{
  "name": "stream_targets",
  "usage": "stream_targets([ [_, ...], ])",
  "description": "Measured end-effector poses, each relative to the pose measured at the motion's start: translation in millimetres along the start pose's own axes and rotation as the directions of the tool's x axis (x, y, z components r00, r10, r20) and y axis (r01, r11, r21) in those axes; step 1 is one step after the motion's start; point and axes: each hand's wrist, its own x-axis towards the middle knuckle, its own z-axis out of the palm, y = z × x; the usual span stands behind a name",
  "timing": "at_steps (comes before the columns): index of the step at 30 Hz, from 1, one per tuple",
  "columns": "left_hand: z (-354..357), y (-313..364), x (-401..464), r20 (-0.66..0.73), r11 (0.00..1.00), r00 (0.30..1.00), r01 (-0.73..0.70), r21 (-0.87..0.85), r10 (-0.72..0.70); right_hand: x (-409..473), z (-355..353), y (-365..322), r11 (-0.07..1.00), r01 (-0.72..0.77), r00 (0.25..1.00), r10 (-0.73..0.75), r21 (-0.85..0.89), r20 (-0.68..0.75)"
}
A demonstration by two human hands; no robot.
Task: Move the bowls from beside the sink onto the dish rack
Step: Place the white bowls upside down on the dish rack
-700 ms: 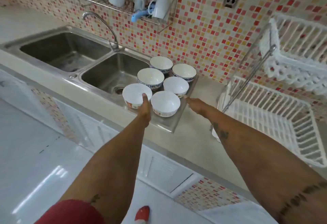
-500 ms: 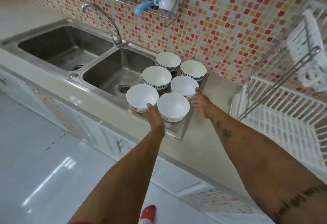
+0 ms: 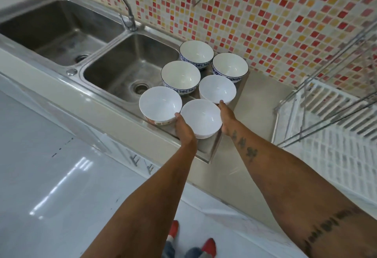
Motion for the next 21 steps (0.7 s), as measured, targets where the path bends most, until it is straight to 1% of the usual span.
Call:
stream_targets([
  [3,2,-7,4,-0.045,1.0,0.999,-0.026,0.015,0.027,2,3,4,1.0,-0.014,1.0,0.013,-0.028,-0.026],
  [6,8,-4,4,-0.093,1.0,0.996,0.001,0.003,-0.001,3,4,4,0.999,-0.045,0.998,0.044,-0.03,-0.034],
  [10,13,5,-7,-0.08,0.998,0.996,0.025,-0.058,-0.03,-4,1,-6,0.998,-0.056,0.998,0.056,0.011,-0.011],
  [14,24,14,-21,-0.043,0.997,0.998,0.034,-0.072,-0.037,-24,-4,-35,0.999,0.009,1.0,-0.009,0.036,0.01],
  [16,37,28,-35,-0.019,0.995,1.0,-0.026,-0.099,0.024,-36,-9,-53,0.999,0.043,0.999,-0.043,0.012,0.002],
  [18,53,43,-46,-0.034,0.987,0.996,-0.089,-0.133,0.085,-51,-17,-73,0.995,0.094,0.996,-0.094,0.015,-0.009],
  [20,68,59,-59,-0.043,0.974,0.994,-0.103,-0.2,0.096,-70,-28,-92,0.99,0.141,0.99,-0.14,0.029,-0.029],
  [21,77,68,-71,-0.01,0.971,0.996,-0.09,-0.22,0.09,-79,-35,-102,0.985,0.17,0.985,-0.169,0.033,-0.045],
])
